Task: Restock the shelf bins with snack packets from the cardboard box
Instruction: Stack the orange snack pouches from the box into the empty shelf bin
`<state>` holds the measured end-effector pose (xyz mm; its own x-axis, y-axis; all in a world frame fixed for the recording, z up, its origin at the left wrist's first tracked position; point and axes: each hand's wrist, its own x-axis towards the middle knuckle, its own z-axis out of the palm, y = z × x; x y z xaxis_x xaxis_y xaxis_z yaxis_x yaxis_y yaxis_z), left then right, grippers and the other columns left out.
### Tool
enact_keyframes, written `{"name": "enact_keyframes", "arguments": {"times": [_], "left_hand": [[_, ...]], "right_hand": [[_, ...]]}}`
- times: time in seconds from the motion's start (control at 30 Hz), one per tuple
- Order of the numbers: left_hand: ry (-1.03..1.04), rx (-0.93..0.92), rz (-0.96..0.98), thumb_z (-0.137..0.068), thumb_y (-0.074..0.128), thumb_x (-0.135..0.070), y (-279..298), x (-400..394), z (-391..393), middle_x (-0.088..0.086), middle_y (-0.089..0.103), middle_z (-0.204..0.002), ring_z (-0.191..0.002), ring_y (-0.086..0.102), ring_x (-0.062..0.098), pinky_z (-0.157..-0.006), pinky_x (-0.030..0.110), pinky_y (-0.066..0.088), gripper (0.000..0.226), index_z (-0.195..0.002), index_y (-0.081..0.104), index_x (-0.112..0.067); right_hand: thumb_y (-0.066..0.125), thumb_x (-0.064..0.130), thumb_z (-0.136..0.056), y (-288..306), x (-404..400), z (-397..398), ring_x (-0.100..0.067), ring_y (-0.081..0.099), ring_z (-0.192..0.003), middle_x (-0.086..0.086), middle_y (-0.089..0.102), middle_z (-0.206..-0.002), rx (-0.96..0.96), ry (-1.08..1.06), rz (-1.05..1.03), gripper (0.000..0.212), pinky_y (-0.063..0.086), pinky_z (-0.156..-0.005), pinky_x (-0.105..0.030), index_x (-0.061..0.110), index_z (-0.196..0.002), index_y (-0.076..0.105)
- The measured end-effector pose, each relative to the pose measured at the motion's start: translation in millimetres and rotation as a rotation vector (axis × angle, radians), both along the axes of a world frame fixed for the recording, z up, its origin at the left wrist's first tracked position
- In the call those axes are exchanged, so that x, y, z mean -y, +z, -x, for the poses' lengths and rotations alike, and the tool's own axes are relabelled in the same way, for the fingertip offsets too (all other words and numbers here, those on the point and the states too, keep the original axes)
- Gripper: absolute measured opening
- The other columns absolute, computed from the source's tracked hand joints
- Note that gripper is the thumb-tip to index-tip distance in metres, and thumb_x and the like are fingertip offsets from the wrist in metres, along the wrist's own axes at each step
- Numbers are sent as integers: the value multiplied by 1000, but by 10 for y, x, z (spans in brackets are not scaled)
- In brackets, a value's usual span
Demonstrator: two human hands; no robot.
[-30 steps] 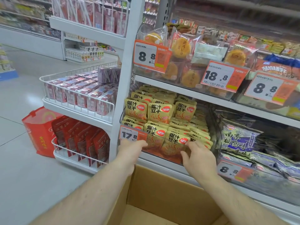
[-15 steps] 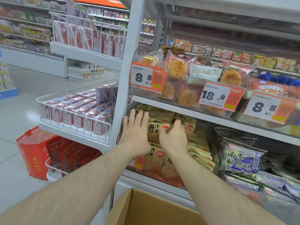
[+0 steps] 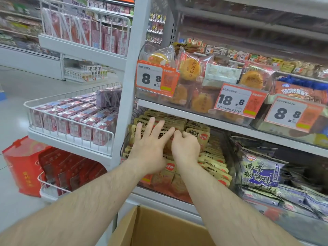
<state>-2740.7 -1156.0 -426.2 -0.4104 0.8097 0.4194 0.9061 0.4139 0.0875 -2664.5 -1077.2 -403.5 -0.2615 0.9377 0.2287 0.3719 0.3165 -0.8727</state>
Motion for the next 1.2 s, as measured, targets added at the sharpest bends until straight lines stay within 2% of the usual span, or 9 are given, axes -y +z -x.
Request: {"name": "enact_keyframes", "arguments": {"times": [0.1,0.17,0.3,0.47,0.6,0.67,0.87,1.07,1.2], "left_hand": [[18,-33,31,-82,59,-42,36,18,-13,-1,-17,-164,-146,-31,28,-112,55,-25,98,-155,-5,-40],[24,-44,51,-81,59,-45,58,-9,-44,-1,-13,-165,-147,-29,29,-111,57,-25,99,-155,-6,-40],[13,-45,65,-79,59,-39,77,-84,-117,-4,-1,-166,-150,-20,30,-113,59,-21,99,-155,-5,-42],[7,-45,56,-78,61,-38,69,-87,-118,-5,3,-165,-151,-13,27,-115,57,-17,100,-154,-4,-44],[11,-32,44,-77,60,-40,75,-105,-149,-5,3,-165,-151,-13,27,-116,60,-16,99,-155,-2,-41],[15,-25,49,-77,60,-40,77,-115,-162,-5,4,-165,-151,-13,27,-116,61,-15,99,-155,-1,-41],[12,-17,62,-78,60,-39,91,-118,-167,-5,5,-165,-152,-10,26,-116,61,-16,99,-155,-2,-40],[16,-5,88,-78,60,-39,139,-113,-176,-5,5,-165,-152,-8,26,-116,61,-15,99,-155,-1,-40],[34,-15,125,-78,59,-38,177,-86,-225,-4,1,-166,-152,-13,27,-115,61,-16,99,-155,-3,-39]], "right_hand": [[46,32,-96,41,-302,-184,-37,58,-106,-16,64,-110,35,-120,-16,28,44,-88,-39,8,-104,60],[45,33,-96,23,-552,-264,-40,55,-116,-23,54,-133,220,-142,18,45,46,-99,-42,5,-130,51],[39,33,-99,-6,-706,-252,-40,50,-127,-25,23,-158,526,26,-81,58,44,-102,-40,17,-154,25],[36,40,-97,-52,-770,-199,-38,56,-116,-20,46,-143,582,16,-212,50,48,-91,-39,21,-143,39],[40,55,-90,42,-902,-289,-34,40,-134,-12,42,-149,710,-8,-426,63,34,-112,-46,23,-144,35],[43,56,-88,97,-960,-292,-33,41,-134,-8,44,-149,787,56,-453,65,31,-113,-44,24,-144,36],[45,48,-87,124,-973,-252,-26,61,-97,-3,66,-113,824,117,-540,43,51,-89,-38,26,-123,52],[50,31,-83,182,-945,-233,-22,55,-79,-1,62,-95,895,130,-614,38,47,-71,-30,25,-120,54],[50,27,-85,226,-873,-246,-24,55,-82,-1,59,-94,921,124,-632,38,47,-72,-31,21,-121,55]]}}
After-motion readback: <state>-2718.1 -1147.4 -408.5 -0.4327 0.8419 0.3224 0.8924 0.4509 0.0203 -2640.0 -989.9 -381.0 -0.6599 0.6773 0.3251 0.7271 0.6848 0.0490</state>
